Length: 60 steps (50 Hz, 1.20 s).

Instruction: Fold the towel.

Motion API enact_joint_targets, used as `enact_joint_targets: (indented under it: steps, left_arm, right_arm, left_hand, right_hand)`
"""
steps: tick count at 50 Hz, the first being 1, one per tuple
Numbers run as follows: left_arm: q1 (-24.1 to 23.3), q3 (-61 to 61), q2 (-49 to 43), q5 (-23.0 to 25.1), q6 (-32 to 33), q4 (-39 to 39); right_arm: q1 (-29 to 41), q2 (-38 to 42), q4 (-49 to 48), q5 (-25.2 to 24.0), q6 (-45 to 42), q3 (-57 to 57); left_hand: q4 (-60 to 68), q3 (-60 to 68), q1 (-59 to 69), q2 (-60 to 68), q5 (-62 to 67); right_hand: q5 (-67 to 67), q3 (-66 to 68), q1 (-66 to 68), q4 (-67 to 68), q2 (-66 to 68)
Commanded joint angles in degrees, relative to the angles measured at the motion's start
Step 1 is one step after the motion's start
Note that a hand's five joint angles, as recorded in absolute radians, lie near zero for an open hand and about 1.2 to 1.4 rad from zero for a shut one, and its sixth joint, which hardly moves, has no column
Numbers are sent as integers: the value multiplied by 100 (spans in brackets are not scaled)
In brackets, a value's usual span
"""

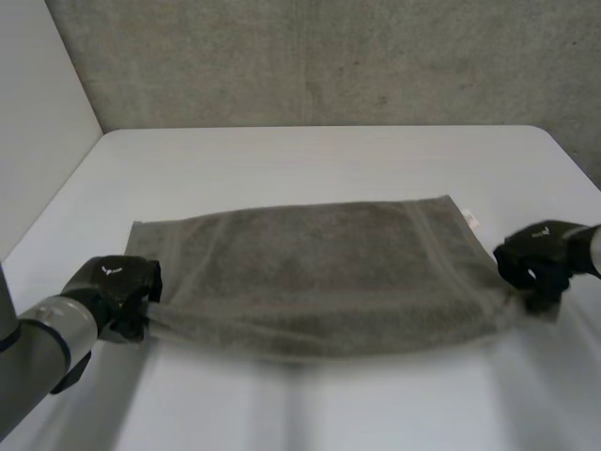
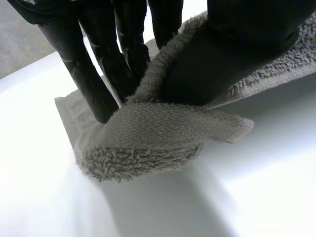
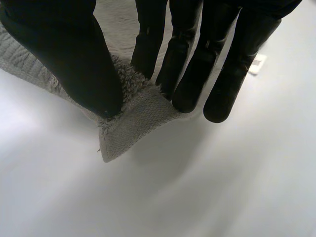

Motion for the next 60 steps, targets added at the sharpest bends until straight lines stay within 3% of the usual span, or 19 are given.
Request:
enact_joint_targets:
  steps: [1, 7, 11, 17, 27, 37, 43, 59, 60]
  left_arm:
    - [-217, -164, 729, 185, 89, -515]
    - [-217, -68, 808, 571, 80, -524]
    - [-182, 109, 606, 678, 80, -304]
    - [-191, 794, -677, 634, 115, 302]
    - [-182, 2051, -2198, 599, 80, 988]
    - [-191, 3078, -3313, 406, 115, 1805]
    - [-191, 3395, -3665, 247, 115, 1945]
    - [-191, 3449, -3894, 273, 141, 2500]
    - [-199, 3422, -3868, 273, 150, 2500]
  right_arm:
    - [-357, -716, 457, -234, -472, 596]
    - [-384, -875, 405, -497, -727, 596]
    - [-357, -558, 228, -620, -560, 385]
    - [38, 461, -703, -568, 565, -512]
    - [776, 1866, -2248, 451, 1601, -1802]
    - [961, 2394, -3813, 960, 2270, -2102]
    - [1067, 2675, -4034, 1260, 2288, -2392]
    - [1198, 3107, -4052, 1445, 2297, -2761]
    - [1216, 3081, -4052, 1462, 2314, -2788]
  left_hand:
    - [1025, 1028, 1135, 1015, 1037]
    - [1025, 1028, 1135, 1015, 1037]
    - [1025, 1028, 1135, 1015, 1037]
    - [1025, 1028, 1135, 1015, 1037]
    - [1025, 1028, 1135, 1015, 1037]
    - [1025, 1028, 1135, 1015, 1037]
    - [1025, 1028, 1135, 1015, 1037]
    - [910, 914, 1020, 900, 922]
    - [-1639, -1635, -1529, -1649, -1627]
  right_hand:
    - [2177, 1200, 1621, 1146, 1294]
    - [2177, 1200, 1621, 1146, 1294]
    - [2177, 1200, 1621, 1146, 1294]
    - [2177, 1200, 1621, 1146, 1294]
    - [2177, 1200, 1621, 1146, 1294]
    - [2177, 1200, 1621, 1146, 1294]
    - [2177, 1200, 1621, 1146, 1294]
    - [2177, 1200, 1621, 1146, 1294]
    - [-614, -1592, -1170, -1646, -1498]
